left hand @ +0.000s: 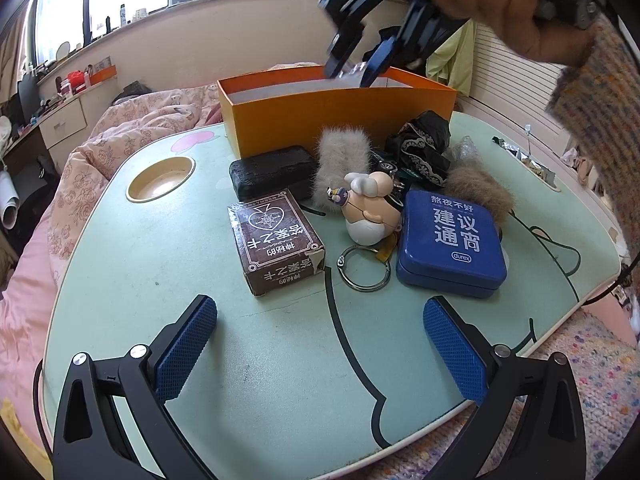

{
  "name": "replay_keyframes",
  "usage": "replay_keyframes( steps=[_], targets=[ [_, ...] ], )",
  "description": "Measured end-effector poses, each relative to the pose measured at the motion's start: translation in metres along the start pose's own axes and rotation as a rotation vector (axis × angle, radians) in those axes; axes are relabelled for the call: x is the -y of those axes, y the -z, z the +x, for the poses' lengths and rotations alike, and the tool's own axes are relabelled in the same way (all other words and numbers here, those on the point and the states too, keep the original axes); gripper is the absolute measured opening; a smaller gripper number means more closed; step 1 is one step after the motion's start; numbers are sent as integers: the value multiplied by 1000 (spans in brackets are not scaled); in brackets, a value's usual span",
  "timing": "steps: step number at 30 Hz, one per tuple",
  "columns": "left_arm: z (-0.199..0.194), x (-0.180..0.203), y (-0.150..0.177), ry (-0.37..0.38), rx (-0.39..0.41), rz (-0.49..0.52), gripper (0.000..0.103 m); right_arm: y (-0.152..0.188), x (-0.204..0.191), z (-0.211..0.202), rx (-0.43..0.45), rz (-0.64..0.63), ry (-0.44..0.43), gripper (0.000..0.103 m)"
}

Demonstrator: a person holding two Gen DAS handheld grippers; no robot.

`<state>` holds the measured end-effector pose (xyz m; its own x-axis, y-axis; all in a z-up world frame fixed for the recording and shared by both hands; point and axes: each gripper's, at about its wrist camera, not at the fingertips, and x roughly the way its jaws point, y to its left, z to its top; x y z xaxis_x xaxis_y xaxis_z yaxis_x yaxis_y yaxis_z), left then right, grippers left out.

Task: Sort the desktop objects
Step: 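Lift the silver knob out and set it beside the black lace cloth with the right tool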

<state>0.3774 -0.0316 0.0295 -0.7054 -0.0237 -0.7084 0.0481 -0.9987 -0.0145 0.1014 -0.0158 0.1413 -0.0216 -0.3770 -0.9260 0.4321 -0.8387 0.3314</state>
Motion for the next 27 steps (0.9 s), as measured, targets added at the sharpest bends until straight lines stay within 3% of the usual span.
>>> replay_keyframes(
  steps=[5,10,17,20,22,27],
  targets=[
    [0,0,0,0,0,0,103,24,-4,-17,43,-26,-42,29],
    [0,0,0,0,0,0,103,63,1,-12,91,-52,-23,29],
    [0,0,0,-1,0,-1,103,97,7,28,44,-93,33,30],
    [0,0,0,0,0,-1,103,97,6,30,86,-125,99,51],
    [0,0,0,0,0,-1,103,99,4,21,162,-142,124,62],
    [0,0,0,-1,0,-1,103,122,6,2,309,-165,149,76]
  ],
)
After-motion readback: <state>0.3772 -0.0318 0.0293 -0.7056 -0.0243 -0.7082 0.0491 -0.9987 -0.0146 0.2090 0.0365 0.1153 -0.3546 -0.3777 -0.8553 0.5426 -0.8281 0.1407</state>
